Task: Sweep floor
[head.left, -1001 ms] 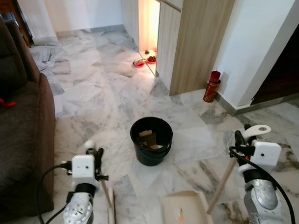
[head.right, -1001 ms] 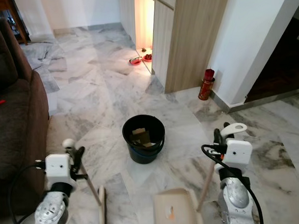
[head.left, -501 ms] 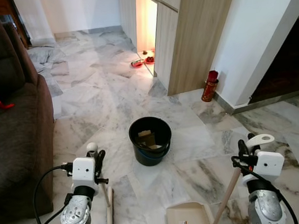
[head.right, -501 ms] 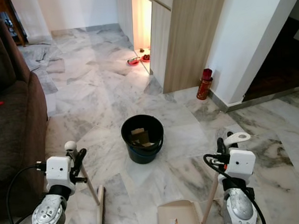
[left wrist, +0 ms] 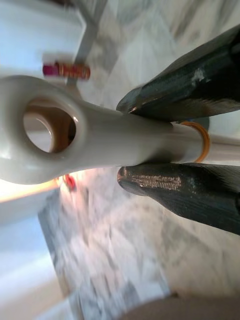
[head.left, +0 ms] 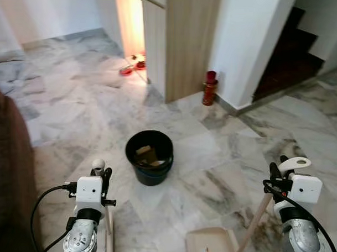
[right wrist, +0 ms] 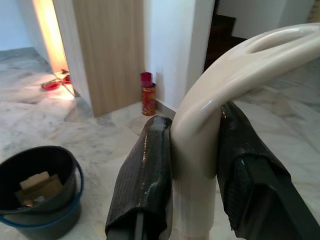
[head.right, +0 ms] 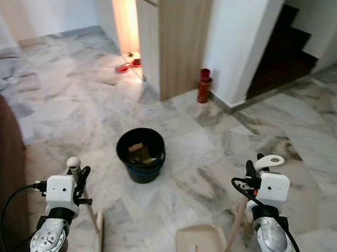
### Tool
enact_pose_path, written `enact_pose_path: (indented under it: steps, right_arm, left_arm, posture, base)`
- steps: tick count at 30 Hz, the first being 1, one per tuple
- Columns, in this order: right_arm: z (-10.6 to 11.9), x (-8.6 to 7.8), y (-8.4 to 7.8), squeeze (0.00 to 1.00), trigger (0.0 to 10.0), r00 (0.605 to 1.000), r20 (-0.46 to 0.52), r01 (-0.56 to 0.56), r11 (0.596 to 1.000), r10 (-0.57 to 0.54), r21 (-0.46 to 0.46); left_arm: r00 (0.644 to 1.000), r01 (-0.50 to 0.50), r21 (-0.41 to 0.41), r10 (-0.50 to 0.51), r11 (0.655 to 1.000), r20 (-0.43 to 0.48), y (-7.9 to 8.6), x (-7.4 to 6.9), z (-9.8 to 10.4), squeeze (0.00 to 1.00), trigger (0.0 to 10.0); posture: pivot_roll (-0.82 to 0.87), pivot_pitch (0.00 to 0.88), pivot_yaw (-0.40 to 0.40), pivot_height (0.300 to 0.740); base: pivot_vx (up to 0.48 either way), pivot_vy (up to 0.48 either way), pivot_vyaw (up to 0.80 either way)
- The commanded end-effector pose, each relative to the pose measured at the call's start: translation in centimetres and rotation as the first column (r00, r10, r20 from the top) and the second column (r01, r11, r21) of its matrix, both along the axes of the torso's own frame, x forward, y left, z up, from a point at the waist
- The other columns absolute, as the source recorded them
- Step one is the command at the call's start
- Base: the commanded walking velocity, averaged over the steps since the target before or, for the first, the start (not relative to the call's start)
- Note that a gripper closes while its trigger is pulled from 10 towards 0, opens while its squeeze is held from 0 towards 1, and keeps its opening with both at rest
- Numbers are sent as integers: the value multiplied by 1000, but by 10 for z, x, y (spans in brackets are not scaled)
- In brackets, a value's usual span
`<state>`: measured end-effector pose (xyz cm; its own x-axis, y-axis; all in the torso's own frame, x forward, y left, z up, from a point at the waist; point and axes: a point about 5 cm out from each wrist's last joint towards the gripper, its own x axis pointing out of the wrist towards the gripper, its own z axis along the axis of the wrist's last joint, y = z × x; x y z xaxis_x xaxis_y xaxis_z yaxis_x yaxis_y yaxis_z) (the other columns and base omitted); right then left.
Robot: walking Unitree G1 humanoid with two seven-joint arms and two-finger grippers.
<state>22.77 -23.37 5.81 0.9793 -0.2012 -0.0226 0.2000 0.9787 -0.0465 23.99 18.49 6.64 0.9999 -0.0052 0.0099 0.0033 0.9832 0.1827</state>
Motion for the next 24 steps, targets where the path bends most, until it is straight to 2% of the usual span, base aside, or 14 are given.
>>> enact_pose_path:
  steps: [1, 12, 17, 24]
  right_arm:
    - [10, 1, 2, 0, 10000, 999, 38, -13, 1000, 13, -6]
    - [7, -3, 1, 0, 10000, 1000, 17, -13, 1000, 13, -10]
    - [10, 1, -3, 0, 10000, 1000, 24, -4, 1000, 4, -11]
    - [11, 1, 4, 0, 10000, 999, 31, -13, 1000, 13, -4]
  left_arm:
    - [999, 12, 19, -12, 1000, 32, -2, -1, 8, 0, 10000]
    - [1000, 17, 18, -17, 1000, 16, -2, -8, 5, 0, 10000]
    - [999, 28, 26, -29, 999, 25, -3, -4, 9, 0, 10000]
    - [999, 29, 51, -31, 998, 36, 0, 0, 14, 0, 10000]
  posture:
    - [-2, 0, -31, 740]
    - [6, 0, -34, 740]
    - [2, 0, -34, 740]
    - [-6, 0, -26, 740]
  base:
    - [0, 0, -788]
    - [0, 0, -788]
    - [0, 0, -788]
    - [0, 0, -788]
